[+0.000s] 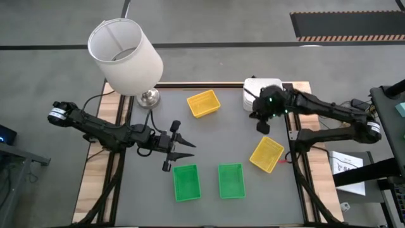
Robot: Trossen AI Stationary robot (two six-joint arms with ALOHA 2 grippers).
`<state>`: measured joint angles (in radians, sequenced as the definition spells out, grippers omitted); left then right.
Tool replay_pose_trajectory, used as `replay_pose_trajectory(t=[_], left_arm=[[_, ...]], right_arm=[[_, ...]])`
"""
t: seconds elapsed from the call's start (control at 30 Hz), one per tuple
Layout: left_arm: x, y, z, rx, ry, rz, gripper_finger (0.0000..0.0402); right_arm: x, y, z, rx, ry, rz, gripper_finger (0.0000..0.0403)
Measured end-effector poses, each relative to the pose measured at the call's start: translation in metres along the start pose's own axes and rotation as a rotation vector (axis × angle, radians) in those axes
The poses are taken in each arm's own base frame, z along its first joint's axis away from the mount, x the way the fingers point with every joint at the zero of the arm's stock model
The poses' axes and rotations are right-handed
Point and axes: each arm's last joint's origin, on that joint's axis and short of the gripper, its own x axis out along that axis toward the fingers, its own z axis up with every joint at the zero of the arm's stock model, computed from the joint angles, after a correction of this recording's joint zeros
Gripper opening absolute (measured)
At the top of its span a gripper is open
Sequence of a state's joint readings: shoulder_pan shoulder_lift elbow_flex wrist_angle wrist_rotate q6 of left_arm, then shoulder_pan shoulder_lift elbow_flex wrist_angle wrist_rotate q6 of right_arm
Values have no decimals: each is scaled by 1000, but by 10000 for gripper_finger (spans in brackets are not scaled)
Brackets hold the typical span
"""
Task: Stack baskets by color
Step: Stack the right green bin on the left green bin
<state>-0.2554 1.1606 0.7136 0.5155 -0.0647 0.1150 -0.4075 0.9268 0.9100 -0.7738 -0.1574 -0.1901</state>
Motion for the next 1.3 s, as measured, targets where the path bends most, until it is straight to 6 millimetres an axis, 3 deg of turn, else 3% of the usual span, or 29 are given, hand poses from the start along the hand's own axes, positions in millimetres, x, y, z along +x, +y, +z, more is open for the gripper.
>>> replay_pose_trajectory(t=[0.3,0.67,0.87,1.3], left_arm=[[0,0,0,0,1,1,127],[4,-1,-6,4,24,-1,127],[7,-1,-11,9,43,1,127],[8,0,-11,9,45,5,127]], right_arm=[[27,62,-23,-66,-186,173,12],[57,126,-47,-173,-399,167,12],[63,142,-45,-223,-395,142,12],[73,148,-39,-262,-361,126,12]])
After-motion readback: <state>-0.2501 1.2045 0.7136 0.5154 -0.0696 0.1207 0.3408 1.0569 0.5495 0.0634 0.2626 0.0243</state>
